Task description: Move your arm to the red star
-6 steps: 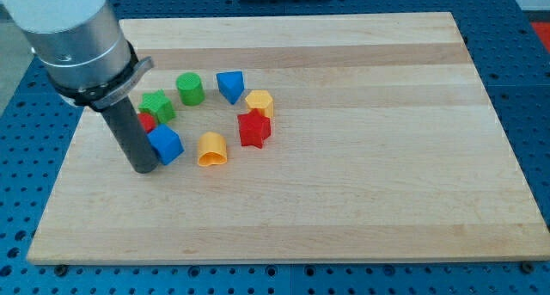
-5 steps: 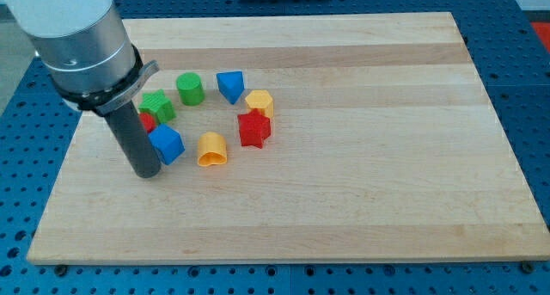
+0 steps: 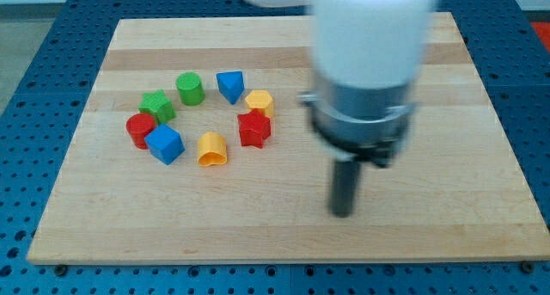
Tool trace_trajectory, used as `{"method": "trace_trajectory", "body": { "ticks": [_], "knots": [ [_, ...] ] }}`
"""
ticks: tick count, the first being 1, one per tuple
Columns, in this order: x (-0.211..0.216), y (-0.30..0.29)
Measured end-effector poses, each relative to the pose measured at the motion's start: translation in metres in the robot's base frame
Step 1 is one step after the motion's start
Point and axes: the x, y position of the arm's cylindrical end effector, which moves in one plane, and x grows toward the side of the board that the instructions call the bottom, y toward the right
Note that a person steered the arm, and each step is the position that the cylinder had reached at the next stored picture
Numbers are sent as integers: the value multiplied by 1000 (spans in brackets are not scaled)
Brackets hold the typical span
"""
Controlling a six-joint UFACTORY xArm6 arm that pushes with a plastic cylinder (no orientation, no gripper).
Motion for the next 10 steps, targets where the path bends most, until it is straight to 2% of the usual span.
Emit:
{"method": "trace_trajectory", "body": {
  "ticks": [1, 2, 4, 5, 10],
  "knots": [
    [-2, 96],
    [-13, 104],
    [-67, -41],
    [-80, -103],
    [-70, -115]
  ]
}}
